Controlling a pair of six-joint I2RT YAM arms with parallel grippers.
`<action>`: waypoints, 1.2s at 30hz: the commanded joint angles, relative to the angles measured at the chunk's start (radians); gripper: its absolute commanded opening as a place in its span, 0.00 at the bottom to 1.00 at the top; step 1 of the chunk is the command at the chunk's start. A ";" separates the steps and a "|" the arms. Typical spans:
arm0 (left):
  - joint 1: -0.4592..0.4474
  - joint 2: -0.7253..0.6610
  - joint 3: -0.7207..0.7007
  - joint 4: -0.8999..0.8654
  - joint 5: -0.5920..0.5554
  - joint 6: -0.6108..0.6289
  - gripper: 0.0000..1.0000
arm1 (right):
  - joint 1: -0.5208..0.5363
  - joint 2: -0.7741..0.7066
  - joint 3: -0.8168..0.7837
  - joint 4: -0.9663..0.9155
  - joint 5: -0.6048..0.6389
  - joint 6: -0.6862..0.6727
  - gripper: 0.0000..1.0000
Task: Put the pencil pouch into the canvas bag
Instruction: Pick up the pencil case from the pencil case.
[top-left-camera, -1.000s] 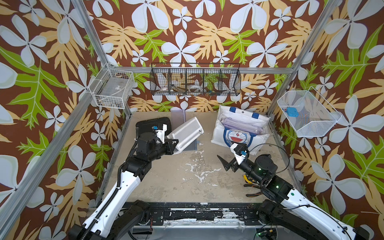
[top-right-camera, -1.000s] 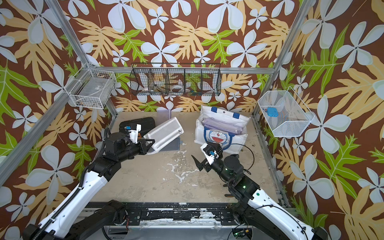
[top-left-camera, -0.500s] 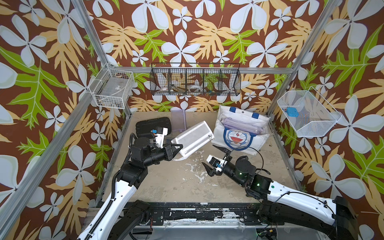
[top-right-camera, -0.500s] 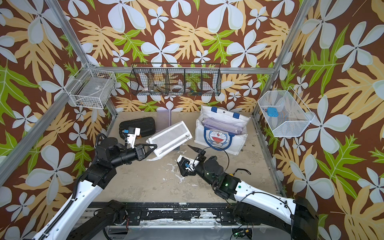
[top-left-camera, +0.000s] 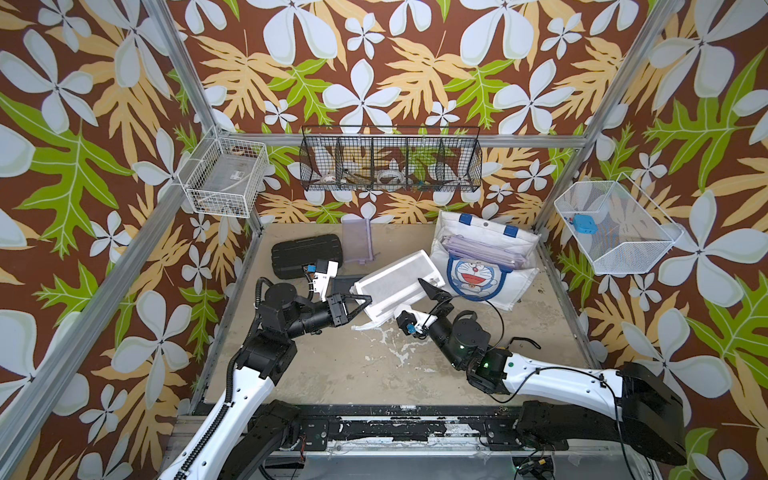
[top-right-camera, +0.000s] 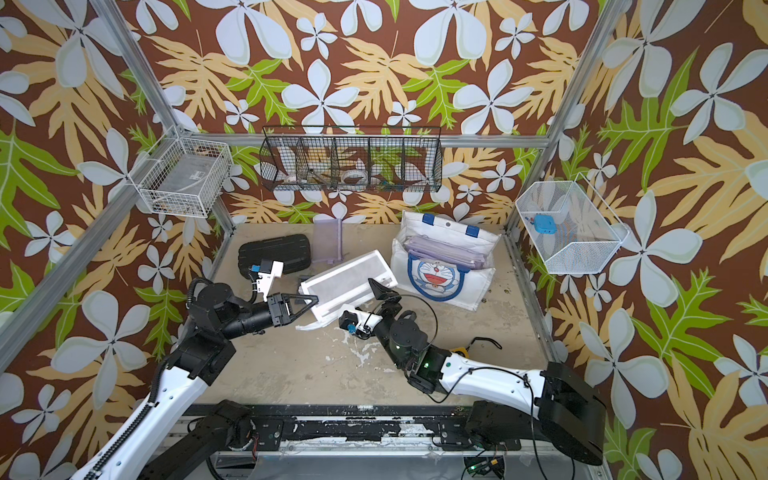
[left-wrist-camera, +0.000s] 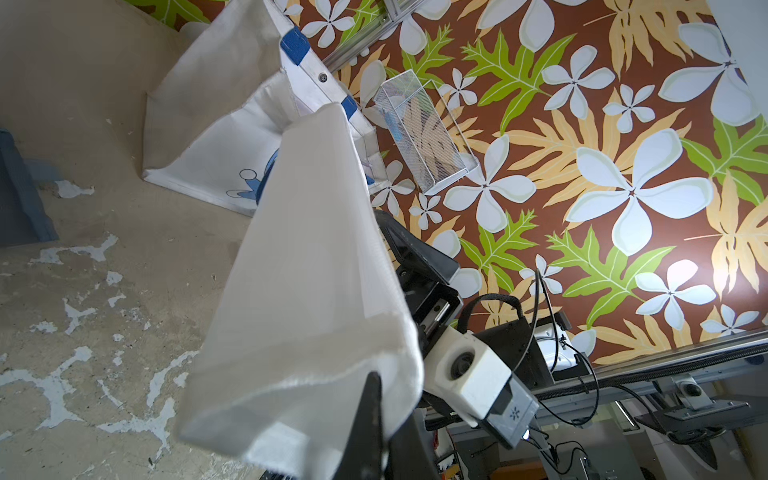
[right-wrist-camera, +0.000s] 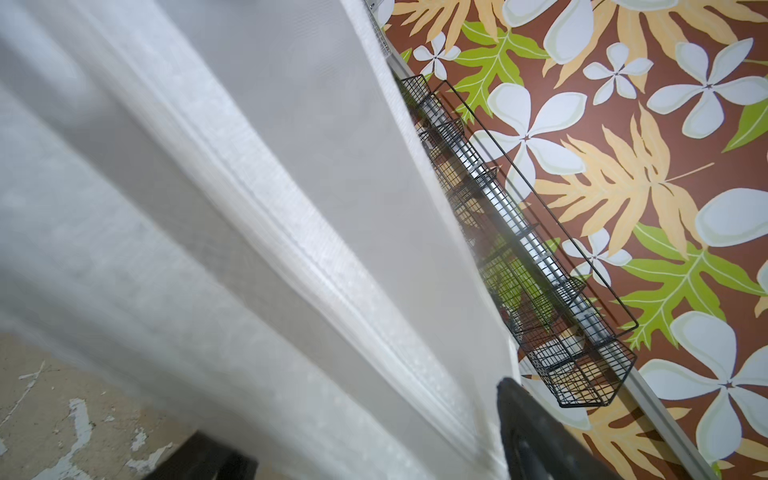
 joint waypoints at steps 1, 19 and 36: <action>-0.001 -0.006 -0.011 0.049 0.016 -0.023 0.00 | 0.012 0.016 0.011 0.059 0.035 -0.044 0.79; -0.001 -0.037 -0.084 0.109 -0.005 -0.080 0.11 | 0.052 -0.028 0.034 -0.032 0.104 -0.059 0.12; 0.036 -0.080 0.014 -0.041 -0.091 0.128 1.00 | -0.099 -0.260 0.096 -0.301 0.070 0.069 0.04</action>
